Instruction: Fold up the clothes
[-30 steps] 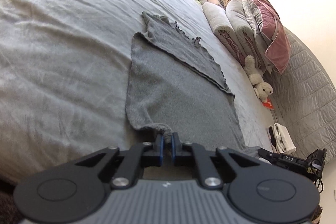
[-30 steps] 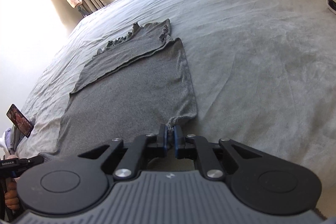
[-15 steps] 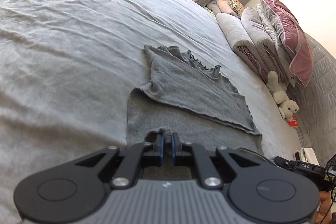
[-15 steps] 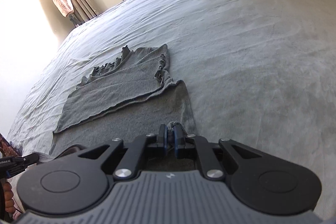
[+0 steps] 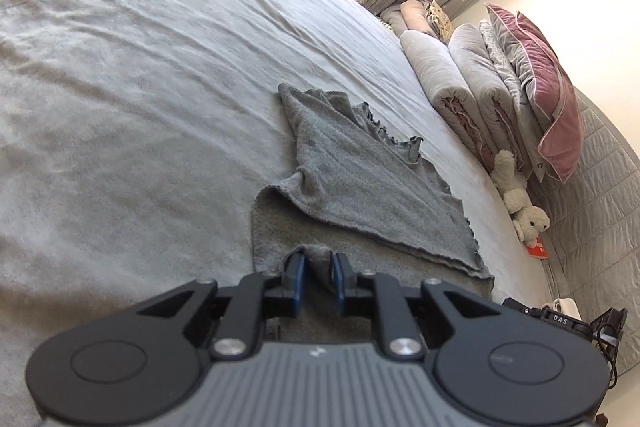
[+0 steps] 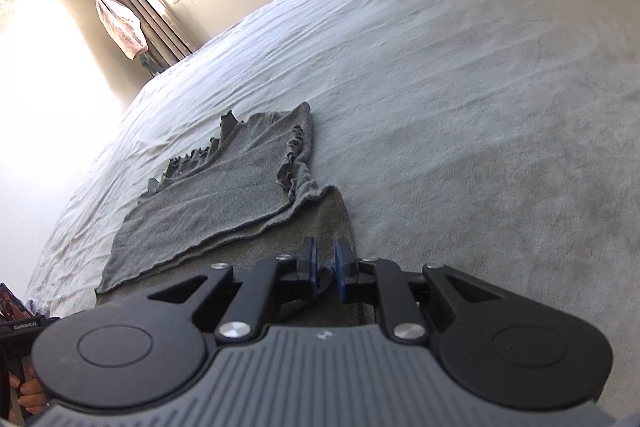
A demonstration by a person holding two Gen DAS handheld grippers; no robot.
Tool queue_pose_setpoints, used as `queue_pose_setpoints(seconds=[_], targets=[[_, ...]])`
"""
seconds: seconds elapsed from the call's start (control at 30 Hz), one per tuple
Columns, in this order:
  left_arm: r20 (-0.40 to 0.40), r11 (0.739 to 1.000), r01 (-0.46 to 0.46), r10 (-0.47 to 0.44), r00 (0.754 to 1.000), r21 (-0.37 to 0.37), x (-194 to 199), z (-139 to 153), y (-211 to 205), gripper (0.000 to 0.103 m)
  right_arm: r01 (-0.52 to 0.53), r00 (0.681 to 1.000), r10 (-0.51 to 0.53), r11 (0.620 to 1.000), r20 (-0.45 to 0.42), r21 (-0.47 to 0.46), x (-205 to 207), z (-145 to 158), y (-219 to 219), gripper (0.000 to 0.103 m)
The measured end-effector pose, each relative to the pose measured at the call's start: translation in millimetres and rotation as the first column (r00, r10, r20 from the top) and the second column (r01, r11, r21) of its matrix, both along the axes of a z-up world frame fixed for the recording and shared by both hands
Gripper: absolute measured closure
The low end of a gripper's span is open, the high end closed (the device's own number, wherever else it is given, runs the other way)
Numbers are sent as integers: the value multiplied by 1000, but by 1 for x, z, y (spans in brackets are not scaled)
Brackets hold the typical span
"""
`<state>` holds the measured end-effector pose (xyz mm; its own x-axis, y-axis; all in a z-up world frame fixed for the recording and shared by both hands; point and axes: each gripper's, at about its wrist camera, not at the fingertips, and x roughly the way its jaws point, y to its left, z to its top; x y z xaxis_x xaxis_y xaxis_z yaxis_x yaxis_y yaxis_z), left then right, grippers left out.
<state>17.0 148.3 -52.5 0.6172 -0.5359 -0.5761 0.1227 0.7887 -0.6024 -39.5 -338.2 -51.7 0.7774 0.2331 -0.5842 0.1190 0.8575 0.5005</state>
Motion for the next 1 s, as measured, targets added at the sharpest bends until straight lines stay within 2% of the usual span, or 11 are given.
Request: queue_pose_setpoints(seconds=[0.03, 0.07, 0.13, 0.27, 0.43, 0.57, 0.73, 0.87, 1.0], targets=[[25, 1000, 2, -3, 1000, 24, -2, 3, 0, 71, 1, 1000, -1, 1000, 16, 1, -2, 2, -2, 78], [42, 999, 7, -8, 999, 43, -2, 5, 0, 70, -9, 1000, 9, 1000, 27, -8, -3, 4, -2, 69], [69, 997, 17, -22, 997, 72, -3, 9, 1, 70, -48, 998, 51, 997, 45, -65, -6, 6, 3, 65], [134, 987, 40, -62, 989, 156, -7, 15, -1, 69, -135, 986, 152, 968, 63, -211, -12, 4, 17, 65], [177, 967, 84, -129, 976, 240, -8, 15, -14, 69, -232, 963, 266, 906, 51, -354, -13, -2, 25, 65], [170, 947, 122, -178, 969, 296, -4, 11, -28, 69, -270, 948, 311, 895, 63, -354, -15, 3, 16, 65], [144, 936, 117, -173, 974, 333, 1, 2, -38, 71, -308, 936, 351, 860, 33, -406, -11, 0, 20, 65], [149, 934, 105, -164, 975, 343, 0, 3, -43, 82, -314, 931, 363, 840, 28, -442, -5, -6, 32, 65], [157, 933, 89, -151, 976, 348, -1, 3, -45, 88, -321, 921, 388, 808, 36, -493, -1, -13, 47, 65]])
